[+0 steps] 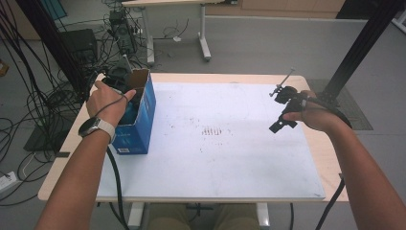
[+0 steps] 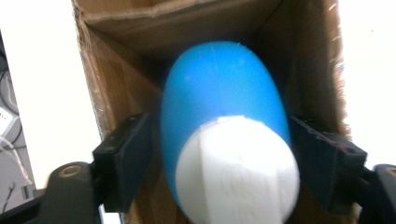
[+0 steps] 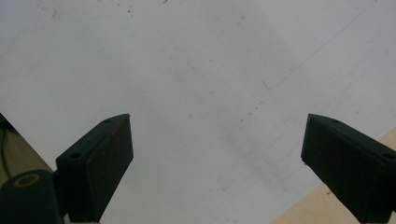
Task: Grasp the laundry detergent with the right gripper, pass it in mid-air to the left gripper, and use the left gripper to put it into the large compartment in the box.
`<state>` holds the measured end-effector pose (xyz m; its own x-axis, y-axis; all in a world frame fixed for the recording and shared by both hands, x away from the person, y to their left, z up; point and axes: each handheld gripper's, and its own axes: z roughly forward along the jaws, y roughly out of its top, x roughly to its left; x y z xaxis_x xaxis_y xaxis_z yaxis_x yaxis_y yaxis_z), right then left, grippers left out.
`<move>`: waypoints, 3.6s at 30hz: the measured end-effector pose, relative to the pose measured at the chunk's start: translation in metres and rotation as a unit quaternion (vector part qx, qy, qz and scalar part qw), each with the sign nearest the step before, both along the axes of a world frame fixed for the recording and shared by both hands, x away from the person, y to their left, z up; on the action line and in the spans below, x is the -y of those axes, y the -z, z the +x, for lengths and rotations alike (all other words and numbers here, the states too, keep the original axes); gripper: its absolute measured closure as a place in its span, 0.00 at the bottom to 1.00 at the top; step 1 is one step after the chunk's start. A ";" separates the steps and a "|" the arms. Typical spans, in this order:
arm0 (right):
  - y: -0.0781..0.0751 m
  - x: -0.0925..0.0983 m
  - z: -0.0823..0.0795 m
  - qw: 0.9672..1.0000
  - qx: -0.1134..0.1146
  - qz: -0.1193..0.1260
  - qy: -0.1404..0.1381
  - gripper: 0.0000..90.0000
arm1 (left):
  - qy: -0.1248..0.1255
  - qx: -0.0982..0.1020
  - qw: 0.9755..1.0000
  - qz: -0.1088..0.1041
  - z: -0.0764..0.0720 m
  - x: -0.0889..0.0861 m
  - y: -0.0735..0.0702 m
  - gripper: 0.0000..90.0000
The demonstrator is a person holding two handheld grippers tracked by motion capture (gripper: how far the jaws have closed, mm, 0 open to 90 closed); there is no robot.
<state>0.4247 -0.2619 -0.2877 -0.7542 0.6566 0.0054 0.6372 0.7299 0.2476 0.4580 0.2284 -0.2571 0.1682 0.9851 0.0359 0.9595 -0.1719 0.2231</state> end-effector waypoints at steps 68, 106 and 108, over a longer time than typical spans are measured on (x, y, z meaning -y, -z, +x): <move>-0.016 -0.010 -0.018 1.000 0.011 0.008 -0.023 0.08 | 0.477 0.004 0.878 -0.044 -0.042 0.148 -0.086 0.06; -0.013 -0.006 -0.021 1.000 0.015 0.013 -0.015 0.08 | 0.523 -0.014 0.851 -0.039 -0.054 0.178 -0.039 0.07; -0.012 -0.006 -0.021 1.000 0.014 0.013 -0.015 0.08 | 0.522 -0.014 0.852 -0.038 -0.054 0.177 -0.039 0.07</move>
